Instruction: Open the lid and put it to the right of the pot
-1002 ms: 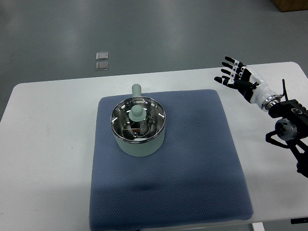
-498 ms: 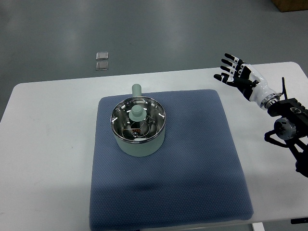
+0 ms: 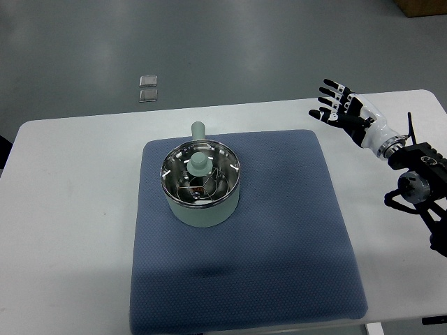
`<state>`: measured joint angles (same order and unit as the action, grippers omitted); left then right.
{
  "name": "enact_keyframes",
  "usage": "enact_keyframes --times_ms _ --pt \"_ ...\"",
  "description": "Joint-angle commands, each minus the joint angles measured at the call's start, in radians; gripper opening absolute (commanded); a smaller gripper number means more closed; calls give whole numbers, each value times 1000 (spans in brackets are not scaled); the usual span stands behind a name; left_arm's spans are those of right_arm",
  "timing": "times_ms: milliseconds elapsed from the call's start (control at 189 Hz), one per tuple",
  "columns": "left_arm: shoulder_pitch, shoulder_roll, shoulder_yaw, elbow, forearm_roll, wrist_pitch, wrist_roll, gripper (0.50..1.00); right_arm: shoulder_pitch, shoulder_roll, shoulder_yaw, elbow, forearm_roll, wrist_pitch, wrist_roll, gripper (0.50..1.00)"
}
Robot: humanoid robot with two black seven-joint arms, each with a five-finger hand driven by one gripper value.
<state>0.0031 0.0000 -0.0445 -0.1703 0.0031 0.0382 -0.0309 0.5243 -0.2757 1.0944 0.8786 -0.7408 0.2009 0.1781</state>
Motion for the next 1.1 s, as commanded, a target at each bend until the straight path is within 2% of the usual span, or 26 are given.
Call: enact_keyframes --times_ms 0,429,594,599,737,854,859,880,981,1092 --pt "2 0 0 0 0 0 -1 1000 2 0 -1 0 1 2 1 932" --pt "0 0 0 0 0 0 0 1000 8 -16 -1 11 -15 38 1 930" --pt "0 0 0 0 0 0 0 1000 19 -20 1 45 -46 75 0 930" --pt "0 0 0 0 0 0 -1 1000 19 -20 8 74 -98 93 -2 930" --pt "0 0 0 0 0 0 -1 1000 20 -25 18 190 -299 146 -2 930" --pt "0 0 0 0 0 0 0 1000 22 -25 18 233 -385 178 -2 930" --pt "0 0 0 0 0 0 0 1000 25 -25 18 265 -444 210 -2 930" --pt "0 0 0 0 0 0 -1 1000 29 -25 16 278 -469 224 -2 930" --pt "0 0 0 0 0 0 0 1000 46 -25 4 298 -516 249 -2 930" --pt "0 0 0 0 0 0 -1 1000 138 -42 -76 310 -580 259 -2 930"
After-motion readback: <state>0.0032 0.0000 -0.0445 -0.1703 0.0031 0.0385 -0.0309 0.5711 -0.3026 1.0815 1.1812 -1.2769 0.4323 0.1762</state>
